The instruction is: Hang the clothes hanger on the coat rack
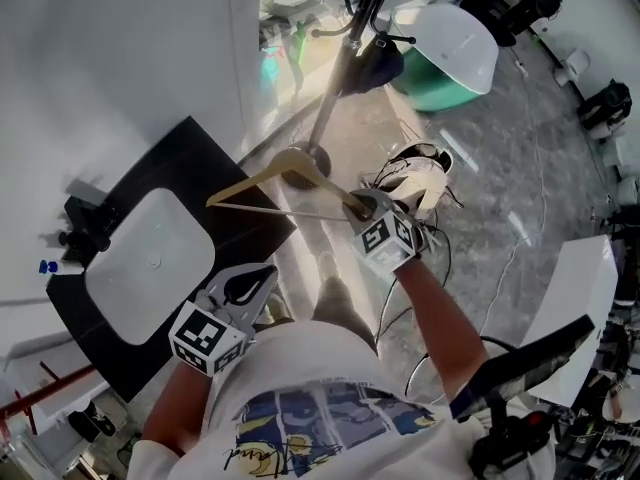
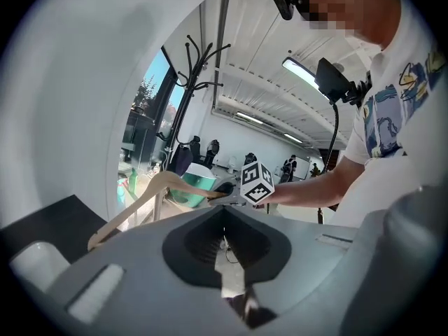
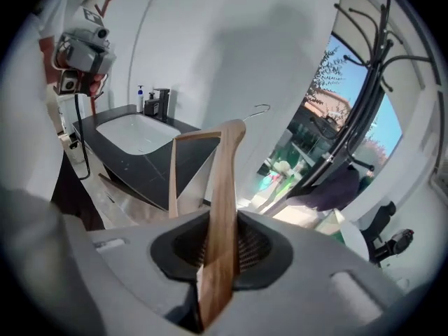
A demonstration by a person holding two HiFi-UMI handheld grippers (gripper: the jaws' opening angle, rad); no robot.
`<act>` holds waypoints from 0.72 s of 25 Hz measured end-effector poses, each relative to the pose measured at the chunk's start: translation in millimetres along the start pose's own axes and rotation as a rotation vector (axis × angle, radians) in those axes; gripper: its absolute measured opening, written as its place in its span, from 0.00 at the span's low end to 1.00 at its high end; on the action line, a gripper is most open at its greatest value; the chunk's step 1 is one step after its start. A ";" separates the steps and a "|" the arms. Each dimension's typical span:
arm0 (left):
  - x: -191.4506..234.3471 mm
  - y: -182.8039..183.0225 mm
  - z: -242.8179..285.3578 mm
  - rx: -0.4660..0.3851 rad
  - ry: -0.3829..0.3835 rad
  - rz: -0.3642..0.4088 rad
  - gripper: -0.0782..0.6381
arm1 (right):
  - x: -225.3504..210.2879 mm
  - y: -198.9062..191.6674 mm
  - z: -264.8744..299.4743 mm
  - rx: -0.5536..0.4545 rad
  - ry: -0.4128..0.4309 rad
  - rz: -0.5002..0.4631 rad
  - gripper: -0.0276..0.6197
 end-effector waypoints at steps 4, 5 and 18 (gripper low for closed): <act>-8.6 12.0 17.5 -0.010 -0.007 0.009 0.11 | -40.6 -4.0 -39.0 -0.063 -0.084 0.014 0.14; -9.4 16.7 22.9 -0.016 -0.008 0.013 0.11 | -53.8 -3.4 -50.1 -0.083 -0.108 0.014 0.14; -15.9 91.5 94.4 -0.092 0.020 0.062 0.11 | -248.1 34.8 -188.1 -0.390 -0.343 -0.067 0.14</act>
Point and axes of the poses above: the fingertips, and each gripper's own axes: z forward along the fingers, x to its left, y out of its top, the point moved 8 cm from there along -z, backward along the fingers, and after that the axes turned 8 degrees about x, right-handed, at the moved point
